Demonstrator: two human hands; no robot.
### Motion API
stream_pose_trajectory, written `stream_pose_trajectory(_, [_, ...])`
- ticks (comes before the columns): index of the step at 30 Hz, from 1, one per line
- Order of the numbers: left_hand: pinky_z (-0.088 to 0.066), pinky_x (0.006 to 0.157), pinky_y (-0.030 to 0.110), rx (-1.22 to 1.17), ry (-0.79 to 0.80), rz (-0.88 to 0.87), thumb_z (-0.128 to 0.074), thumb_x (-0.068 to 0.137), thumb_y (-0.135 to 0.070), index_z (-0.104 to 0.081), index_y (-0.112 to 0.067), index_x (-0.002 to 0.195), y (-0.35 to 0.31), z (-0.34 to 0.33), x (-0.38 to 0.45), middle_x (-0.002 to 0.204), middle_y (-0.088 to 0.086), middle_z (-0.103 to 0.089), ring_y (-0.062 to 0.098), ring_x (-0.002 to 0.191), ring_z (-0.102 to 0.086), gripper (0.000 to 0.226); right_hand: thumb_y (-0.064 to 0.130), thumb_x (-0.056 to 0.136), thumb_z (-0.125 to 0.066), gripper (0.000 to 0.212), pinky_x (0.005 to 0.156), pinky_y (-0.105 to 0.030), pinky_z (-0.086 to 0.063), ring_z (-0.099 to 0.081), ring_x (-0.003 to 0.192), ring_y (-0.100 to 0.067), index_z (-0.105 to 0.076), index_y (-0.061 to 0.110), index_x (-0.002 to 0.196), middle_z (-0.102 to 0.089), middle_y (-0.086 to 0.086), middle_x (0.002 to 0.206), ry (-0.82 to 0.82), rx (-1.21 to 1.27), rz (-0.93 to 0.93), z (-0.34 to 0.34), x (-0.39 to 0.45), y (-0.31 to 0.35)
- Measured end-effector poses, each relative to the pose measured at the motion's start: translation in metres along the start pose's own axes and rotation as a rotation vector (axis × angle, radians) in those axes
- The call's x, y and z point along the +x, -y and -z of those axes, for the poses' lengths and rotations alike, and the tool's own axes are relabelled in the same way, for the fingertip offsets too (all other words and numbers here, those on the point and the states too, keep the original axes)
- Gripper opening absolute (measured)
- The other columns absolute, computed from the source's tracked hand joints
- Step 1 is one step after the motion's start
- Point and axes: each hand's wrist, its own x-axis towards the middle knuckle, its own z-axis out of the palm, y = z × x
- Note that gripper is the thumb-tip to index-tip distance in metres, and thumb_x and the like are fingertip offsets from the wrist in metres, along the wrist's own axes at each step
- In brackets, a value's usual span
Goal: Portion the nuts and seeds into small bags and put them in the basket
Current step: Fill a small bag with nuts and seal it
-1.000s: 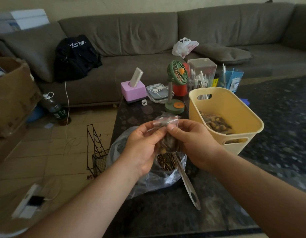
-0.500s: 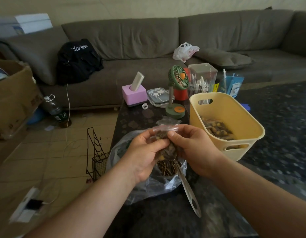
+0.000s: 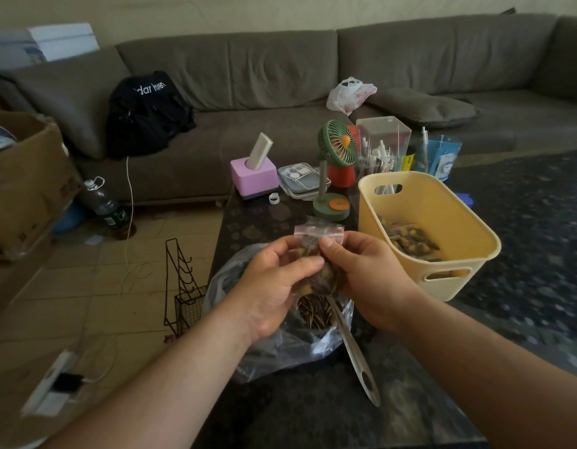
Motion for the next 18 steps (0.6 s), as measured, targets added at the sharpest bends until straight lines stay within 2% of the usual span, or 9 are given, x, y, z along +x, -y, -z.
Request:
stream_pose_trajectory(2, [-0.063, 0.08, 0.03, 0.007, 0.05, 0.017, -0.078, 0.077, -0.003, -0.065, -0.012, 0.133, -0.0001, 0.0016, -0.0008, 0.116, 0.015, -0.078, 0.025, 0.105, -0.077, 0.058, 0.014, 0.104, -0.061, 0.024, 0.096, -0.059, -0.059, -0.074, 0.105, -0.042, -0.069, -0.004, 0.115, -0.076, -0.026, 0.109, -0.021, 0.012, -0.005, 0.0011, 0.0009, 0.0018])
stream_pose_trajectory(5, [-0.062, 0.076, 0.025, 0.021, 0.058, 0.019, -0.074, 0.082, 0.007, -0.068, -0.015, 0.128, 0.0005, 0.0047, -0.0005, 0.106, 0.01, -0.08, 0.019, 0.098, -0.079, 0.051, 0.013, 0.104, -0.06, 0.023, 0.096, -0.056, -0.059, -0.075, 0.106, -0.04, -0.068, -0.004, 0.116, -0.076, -0.025, 0.11, 0.005, 0.008, -0.031, 0.0017, 0.0002, 0.0036])
stream_pose_trajectory(7, [-0.061, 0.075, 0.024, 0.029, 0.054, 0.01, -0.075, 0.078, 0.005, -0.068, -0.016, 0.127, 0.0014, 0.007, 0.0003, 0.104, 0.007, -0.081, 0.017, 0.096, -0.079, 0.053, 0.007, 0.1, -0.064, 0.021, 0.095, -0.052, -0.06, -0.075, 0.106, -0.037, -0.069, -0.001, 0.118, -0.076, -0.023, 0.111, 0.049, -0.015, -0.039, 0.0016, -0.0008, 0.0032])
stream_pose_trajectory(10, [-0.062, 0.077, 0.026, 0.029, 0.057, 0.003, -0.078, 0.072, -0.001, -0.066, -0.015, 0.128, 0.0015, 0.0085, 0.0003, 0.108, 0.008, -0.081, 0.018, 0.099, -0.078, 0.059, 0.004, 0.095, -0.069, 0.023, 0.093, -0.047, -0.061, -0.076, 0.105, -0.035, -0.07, 0.001, 0.118, -0.077, -0.022, 0.11, 0.054, -0.071, -0.006, 0.002, -0.0003, 0.0012])
stream_pose_trajectory(13, [-0.064, 0.086, 0.035, 0.019, 0.039, -0.008, -0.082, 0.075, -0.011, -0.065, -0.012, 0.133, -0.0021, 0.007, -0.0001, 0.117, 0.012, -0.078, 0.024, 0.105, -0.076, 0.06, 0.004, 0.095, -0.069, 0.02, 0.086, -0.042, -0.063, -0.077, 0.101, -0.033, -0.071, 0.002, 0.115, -0.078, -0.019, 0.107, 0.057, -0.109, 0.022, 0.0026, 0.0, 0.0008])
stream_pose_trajectory(15, [-0.063, 0.084, 0.04, -0.003, -0.034, -0.046, -0.078, 0.083, -0.021, -0.068, -0.011, 0.127, -0.0058, 0.0063, 0.0012, 0.119, 0.016, -0.077, 0.027, 0.102, -0.076, 0.046, 0.001, 0.093, -0.07, 0.019, 0.08, -0.04, -0.063, -0.078, 0.096, -0.033, -0.071, 0.003, 0.112, -0.078, -0.019, 0.104, 0.049, -0.107, 0.004, 0.0027, -0.0004, 0.0014])
stream_pose_trajectory(17, [-0.063, 0.081, 0.044, 0.003, -0.151, -0.091, -0.073, 0.093, -0.022, -0.073, -0.011, 0.115, -0.0079, 0.0069, 0.0033, 0.112, 0.017, -0.079, 0.029, 0.098, -0.076, 0.024, 0.0, 0.093, -0.071, 0.019, 0.079, -0.04, -0.063, -0.078, 0.096, -0.035, -0.069, 0.002, 0.112, -0.077, -0.021, 0.104, 0.053, -0.105, -0.023, 0.0027, -0.0008, 0.0015])
stream_pose_trajectory(18, [-0.063, 0.084, 0.047, 0.019, -0.192, -0.107, -0.071, 0.097, -0.02, -0.074, -0.01, 0.111, -0.0074, 0.0081, 0.0043, 0.11, 0.018, -0.079, 0.031, 0.098, -0.075, 0.017, -0.001, 0.093, -0.071, 0.02, 0.079, -0.041, -0.063, -0.077, 0.097, -0.035, -0.069, 0.002, 0.113, -0.077, -0.022, 0.105, 0.059, -0.11, -0.03, 0.0021, -0.0012, 0.0012])
